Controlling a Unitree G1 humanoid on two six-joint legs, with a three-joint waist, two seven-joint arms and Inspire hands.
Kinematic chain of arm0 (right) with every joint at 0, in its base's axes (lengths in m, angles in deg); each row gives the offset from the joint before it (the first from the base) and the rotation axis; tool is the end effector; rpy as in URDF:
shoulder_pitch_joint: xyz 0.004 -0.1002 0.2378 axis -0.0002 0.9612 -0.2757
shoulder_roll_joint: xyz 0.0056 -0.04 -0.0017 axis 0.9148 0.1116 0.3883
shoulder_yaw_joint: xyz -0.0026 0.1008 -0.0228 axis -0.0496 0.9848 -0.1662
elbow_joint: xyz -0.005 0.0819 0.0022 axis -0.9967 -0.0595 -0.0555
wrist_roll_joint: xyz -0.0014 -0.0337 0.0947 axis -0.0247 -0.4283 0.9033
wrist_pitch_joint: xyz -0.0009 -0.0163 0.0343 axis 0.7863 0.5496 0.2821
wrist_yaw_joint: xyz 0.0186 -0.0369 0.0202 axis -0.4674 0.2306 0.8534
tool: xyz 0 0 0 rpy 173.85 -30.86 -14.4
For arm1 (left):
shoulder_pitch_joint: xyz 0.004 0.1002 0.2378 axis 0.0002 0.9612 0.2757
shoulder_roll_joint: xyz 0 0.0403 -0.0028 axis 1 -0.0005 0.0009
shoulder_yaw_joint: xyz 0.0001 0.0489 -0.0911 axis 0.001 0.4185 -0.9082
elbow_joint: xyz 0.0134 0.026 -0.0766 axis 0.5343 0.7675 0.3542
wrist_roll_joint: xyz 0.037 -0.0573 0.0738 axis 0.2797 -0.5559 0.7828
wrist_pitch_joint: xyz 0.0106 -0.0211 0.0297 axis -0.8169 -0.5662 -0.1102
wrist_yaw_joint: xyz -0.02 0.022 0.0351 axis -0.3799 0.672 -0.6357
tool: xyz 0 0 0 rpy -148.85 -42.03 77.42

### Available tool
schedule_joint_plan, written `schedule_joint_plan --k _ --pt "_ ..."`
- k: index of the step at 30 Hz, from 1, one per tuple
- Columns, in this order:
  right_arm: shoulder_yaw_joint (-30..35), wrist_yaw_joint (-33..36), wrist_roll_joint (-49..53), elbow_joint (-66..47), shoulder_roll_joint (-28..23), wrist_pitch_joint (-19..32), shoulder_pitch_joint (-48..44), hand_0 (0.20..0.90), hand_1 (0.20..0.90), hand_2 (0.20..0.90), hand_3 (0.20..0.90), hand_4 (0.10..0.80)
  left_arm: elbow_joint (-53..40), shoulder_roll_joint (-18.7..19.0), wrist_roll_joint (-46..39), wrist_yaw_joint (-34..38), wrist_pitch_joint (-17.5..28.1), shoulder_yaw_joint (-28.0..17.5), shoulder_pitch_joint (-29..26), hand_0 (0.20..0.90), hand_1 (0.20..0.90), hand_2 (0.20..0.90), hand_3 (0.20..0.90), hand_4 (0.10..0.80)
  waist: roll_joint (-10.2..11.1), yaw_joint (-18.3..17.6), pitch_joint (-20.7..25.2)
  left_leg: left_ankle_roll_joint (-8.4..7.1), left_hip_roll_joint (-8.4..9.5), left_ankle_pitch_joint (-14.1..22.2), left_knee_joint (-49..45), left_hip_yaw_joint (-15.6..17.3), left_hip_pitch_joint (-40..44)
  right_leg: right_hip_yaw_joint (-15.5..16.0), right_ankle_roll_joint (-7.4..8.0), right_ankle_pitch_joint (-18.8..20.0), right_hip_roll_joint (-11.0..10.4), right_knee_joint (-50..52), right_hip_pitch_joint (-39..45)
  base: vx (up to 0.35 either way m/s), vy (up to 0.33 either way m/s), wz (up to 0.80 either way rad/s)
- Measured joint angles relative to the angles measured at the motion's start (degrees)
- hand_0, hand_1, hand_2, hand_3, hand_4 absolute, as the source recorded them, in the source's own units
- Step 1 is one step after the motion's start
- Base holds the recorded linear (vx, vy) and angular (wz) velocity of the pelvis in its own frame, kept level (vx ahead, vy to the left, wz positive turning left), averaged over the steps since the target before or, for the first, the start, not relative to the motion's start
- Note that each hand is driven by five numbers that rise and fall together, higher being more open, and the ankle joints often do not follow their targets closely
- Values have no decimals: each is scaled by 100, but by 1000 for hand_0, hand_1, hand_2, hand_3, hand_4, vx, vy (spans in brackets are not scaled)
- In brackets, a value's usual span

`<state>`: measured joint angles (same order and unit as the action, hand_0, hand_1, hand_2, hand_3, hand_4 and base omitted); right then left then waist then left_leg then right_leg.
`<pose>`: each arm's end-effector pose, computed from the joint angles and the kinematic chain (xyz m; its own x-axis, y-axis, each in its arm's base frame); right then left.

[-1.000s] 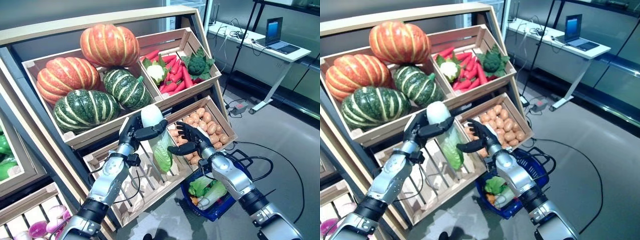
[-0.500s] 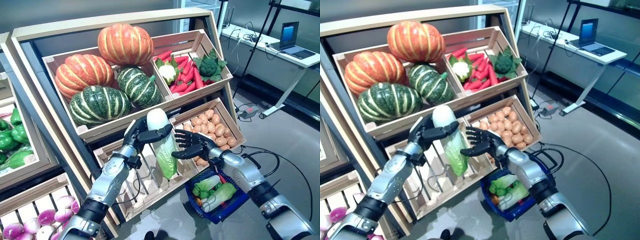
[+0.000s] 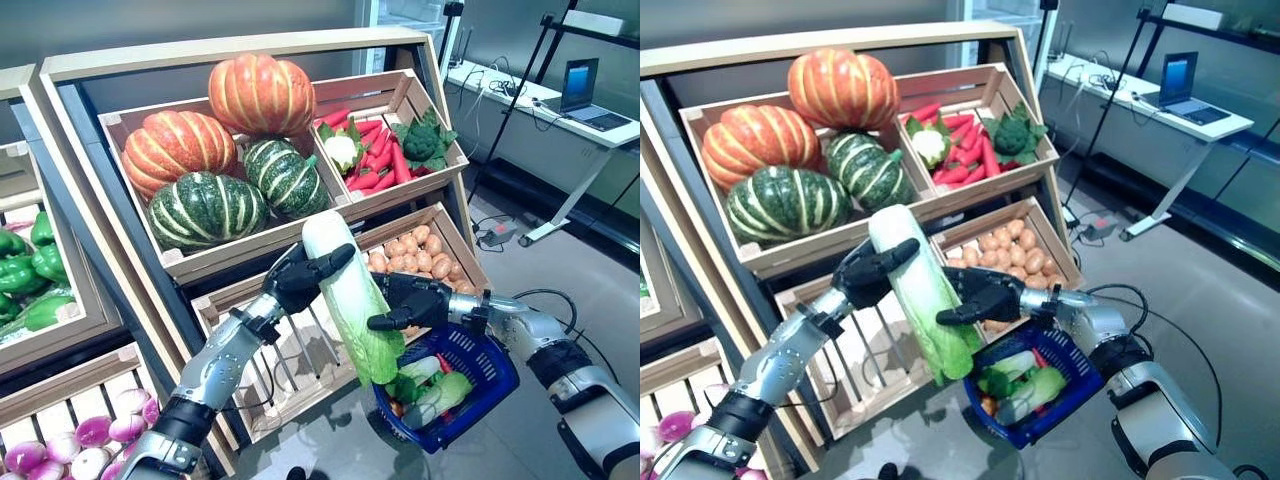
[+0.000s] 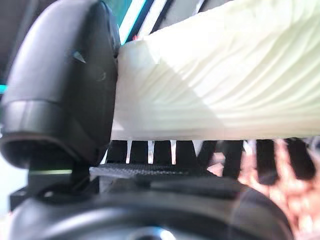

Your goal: Put vegetables into the basket

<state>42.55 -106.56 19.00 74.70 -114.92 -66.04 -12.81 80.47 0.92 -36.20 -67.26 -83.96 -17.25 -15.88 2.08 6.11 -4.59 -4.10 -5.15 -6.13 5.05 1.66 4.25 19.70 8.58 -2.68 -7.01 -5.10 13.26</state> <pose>0.2999 -0.2207 0.0664 0.3034 0.9404 -0.1536 -0.7607 0.3361 0.5552 0.2516 0.1802 0.0685 0.7385 -0.6515 0.1736 0.6336 0.5824 -0.5093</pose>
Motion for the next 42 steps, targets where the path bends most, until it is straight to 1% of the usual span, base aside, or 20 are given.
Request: schedule_joint_plan --k 2,5,17,19,21,23,25,27,33,42 --pt "2 -159 47 150 17 -111 -7 900 900 900 900 800 0 3 -78 -2 -88 27 0 300 300 300 300 400 -2 -1 58 0 -1 0 0 0 0 0 0 0 1 0 0 0 0 0" --pt "22 -268 226 214 56 -296 -7 900 900 900 900 800 0 29 -208 -104 -94 15 -1 300 300 300 300 400 -15 -5 96 3 0 -2 0 1 1 -4 4 3 -1 -1 0 0 0 0" --pt "36 -263 248 213 102 -665 -7 900 900 900 900 800 0 145 -209 -230 -111 66 0 300 300 300 300 400 -57 -26 154 4 1 -3 0 10 1 -16 5 3 -4 -1 -9 0 0 0" --pt "31 -234 248 213 108 -744 -7 804 804 804 804 736 0 182 -209 -232 -114 105 0 300 300 300 300 400 -57 -25 155 4 1 -3 0 10 1 -17 5 3 -4 -1 -9 0 0 0" --pt "20 -154 252 212 124 -828 -7 300 300 300 300 400 2 220 -203 -232 -107 142 0 300 300 300 300 400 -56 -21 158 4 1 -3 0 10 1 -17 5 3 -4 0 -9 0 0 0" --pt "-30 -81 263 181 141 -1003 -7 300 300 300 300 400 10 282 -188 -230 -89 142 0 300 300 300 300 400 -54 -29 167 4 1 -3 0 10 1 -17 5 3 -3 -1 -9 0 0 0" --pt "-89 -12 290 19 168 -1064 1 300 300 300 300 400 41 355 -263 -230 -104 142 0 300 300 300 300 400 -57 -48 172 4 0 -3 0 13 1 -21 5 3 -3 -1 -11 0 0 0" --pt "-89 114 294 18 210 -1079 1 300 300 300 300 400 41 353 -269 -232 -111 151 0 300 300 300 300 400 -52 -42 192 4 0 -3 0 13 1 -21 5 3 -4 -1 -11 0 0 0" --pt "-115 197 405 17 299 -1092 1 300 300 300 300 400 42 411 -361 -234 -94 152 0 300 300 300 300 400 -54 -41 241 5 0 -3 0 14 1 -21 5 3 -4 0 -11 0 0 0" --pt "-116 417 439 -73 279 -1085 1 300 300 300 300 400 127 440 -437 -232 -80 153 0 300 300 300 300 400 -63 -62 281 5 -1 -3 1 26 1 -33 5 4 -4 0 -21 0 0 0"
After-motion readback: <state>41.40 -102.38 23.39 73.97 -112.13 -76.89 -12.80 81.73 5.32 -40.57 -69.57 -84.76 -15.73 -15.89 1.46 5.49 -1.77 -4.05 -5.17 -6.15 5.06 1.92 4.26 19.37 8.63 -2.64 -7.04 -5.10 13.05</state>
